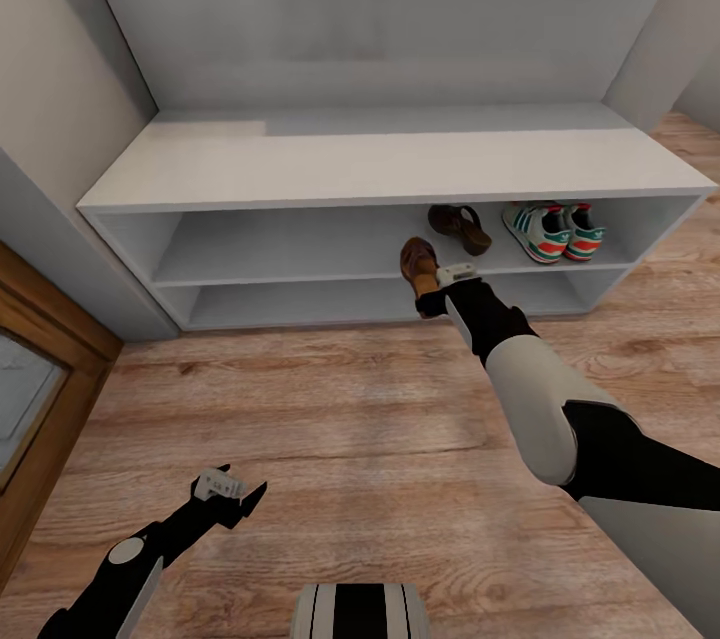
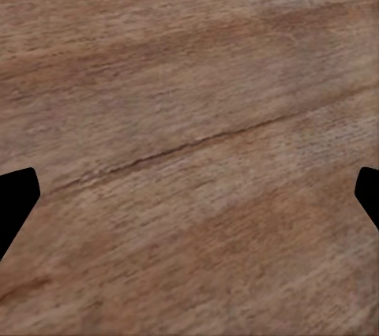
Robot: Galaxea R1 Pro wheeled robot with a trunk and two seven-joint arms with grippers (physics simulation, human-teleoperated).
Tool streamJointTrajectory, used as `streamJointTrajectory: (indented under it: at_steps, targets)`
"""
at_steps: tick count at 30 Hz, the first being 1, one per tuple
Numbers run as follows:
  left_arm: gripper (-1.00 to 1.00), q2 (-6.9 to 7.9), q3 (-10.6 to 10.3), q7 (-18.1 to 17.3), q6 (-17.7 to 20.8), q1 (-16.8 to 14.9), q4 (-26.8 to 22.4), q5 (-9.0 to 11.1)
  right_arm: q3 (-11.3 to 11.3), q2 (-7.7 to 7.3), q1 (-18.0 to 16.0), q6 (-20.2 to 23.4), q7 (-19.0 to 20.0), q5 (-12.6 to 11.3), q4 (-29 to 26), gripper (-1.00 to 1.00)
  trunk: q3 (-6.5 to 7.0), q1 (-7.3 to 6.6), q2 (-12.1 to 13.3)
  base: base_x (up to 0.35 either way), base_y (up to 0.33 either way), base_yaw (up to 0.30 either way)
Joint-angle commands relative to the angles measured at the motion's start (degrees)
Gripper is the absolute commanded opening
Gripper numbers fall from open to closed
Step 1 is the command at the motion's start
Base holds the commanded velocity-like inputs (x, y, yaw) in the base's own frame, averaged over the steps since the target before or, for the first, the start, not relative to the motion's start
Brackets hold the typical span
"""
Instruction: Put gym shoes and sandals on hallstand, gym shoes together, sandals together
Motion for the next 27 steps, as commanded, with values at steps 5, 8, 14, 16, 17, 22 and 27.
streamJointTrajectory:
  at_steps: [5,8,14,16,17,22,27]
  targets:
    - [1.00,0.03,0.00,-0.07,0.00,0.00,0.04,0.01,-0.03,-0.07,-0.05,-0.14,-0.07,-0.13,0.02,-1.00,0.00,0.00,0.00,0.137,0.000,0.000]
    - [1.00,0.04,-0.04,-0.13,-0.04,0.05,0.04,0.01,-0.02,-0.16,-0.02,-0.16,-0.07,-0.12,0.02,-1.00,0.00,0.00,0.00,0.234,0.000,0.000]
    - [1.00,0.04,-0.13,-0.20,-0.06,0.14,0.05,0.01,0.03,-0.51,0.01,-0.25,-0.02,-0.12,0.02,-1.00,0.00,0.00,0.00,0.084,0.000,0.000]
    - [1.00,0.04,-0.16,-0.21,-0.07,0.15,0.05,0.01,0.04,-0.60,0.01,-0.26,-0.01,-0.12,0.02,-1.00,0.00,0.00,0.00,0.032,0.000,0.000]
    - [1.00,0.04,-0.17,-0.21,-0.08,0.16,0.05,0.01,0.06,-0.63,0.02,-0.26,0.00,-0.10,0.02,-1.00,0.00,0.00,0.00,0.023,0.000,0.000]
    - [1.00,0.04,-0.21,-0.22,-0.09,0.17,0.05,0.01,0.16,-0.72,0.06,-0.27,0.01,-0.05,0.02,-1.00,0.00,0.00,0.00,0.010,0.000,0.000]
    - [1.00,0.04,-0.19,-0.22,-0.09,0.18,0.05,0.01,0.14,-0.74,0.09,-0.27,0.01,-0.03,0.02,-1.00,0.00,0.00,0.00,0.005,0.000,0.000]
